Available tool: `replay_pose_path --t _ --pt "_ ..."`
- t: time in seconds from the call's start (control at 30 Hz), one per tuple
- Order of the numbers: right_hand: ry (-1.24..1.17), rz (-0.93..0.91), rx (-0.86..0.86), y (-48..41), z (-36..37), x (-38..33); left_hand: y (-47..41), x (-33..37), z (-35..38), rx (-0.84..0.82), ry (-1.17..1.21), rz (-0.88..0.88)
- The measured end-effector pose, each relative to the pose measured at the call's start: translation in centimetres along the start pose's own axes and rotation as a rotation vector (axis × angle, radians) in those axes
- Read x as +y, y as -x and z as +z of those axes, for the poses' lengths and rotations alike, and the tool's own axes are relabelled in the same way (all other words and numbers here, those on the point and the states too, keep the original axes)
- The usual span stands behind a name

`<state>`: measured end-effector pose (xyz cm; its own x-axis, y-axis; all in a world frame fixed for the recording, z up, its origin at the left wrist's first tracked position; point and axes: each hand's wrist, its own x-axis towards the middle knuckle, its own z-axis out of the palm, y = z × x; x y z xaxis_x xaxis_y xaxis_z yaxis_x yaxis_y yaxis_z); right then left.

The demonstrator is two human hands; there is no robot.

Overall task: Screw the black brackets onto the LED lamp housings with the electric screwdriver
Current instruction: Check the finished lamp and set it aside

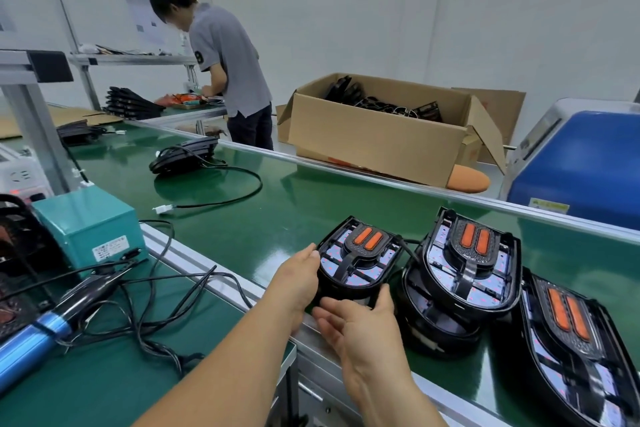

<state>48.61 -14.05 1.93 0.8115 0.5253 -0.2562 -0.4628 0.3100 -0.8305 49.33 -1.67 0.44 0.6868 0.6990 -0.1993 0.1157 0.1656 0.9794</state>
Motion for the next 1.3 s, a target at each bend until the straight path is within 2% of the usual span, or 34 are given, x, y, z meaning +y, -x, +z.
replay_pose_path --t 0.17,0.3,0.5,0.73,0.9,1.3 --pt "0.061 -0.106 0.011 1.1 0.5 0.4 0.9 0.6 -1.1 0.078 0.055 0.017" --pt "0.098 -0.164 -0.085 1.7 2.2 0.9 2.2 1.6 -4.4 0.12 0.05 0.039" --pt "0.156 -0.045 -0.252 1.3 7.6 3.1 4.5 2.9 -8.9 0.245 0.075 0.066" --pt "0.326 0.013 -0.379 2.6 14.1 7.3 8.8 3.0 -15.0 0.414 0.242 0.099" --pt "0.307 0.034 -0.577 5.9 19.7 10.3 12.2 3.2 -20.5 0.569 0.288 0.158" --pt "0.523 0.158 -0.99 16.6 27.1 17.6 22.8 0.9 -31.9 1.004 0.333 0.17"
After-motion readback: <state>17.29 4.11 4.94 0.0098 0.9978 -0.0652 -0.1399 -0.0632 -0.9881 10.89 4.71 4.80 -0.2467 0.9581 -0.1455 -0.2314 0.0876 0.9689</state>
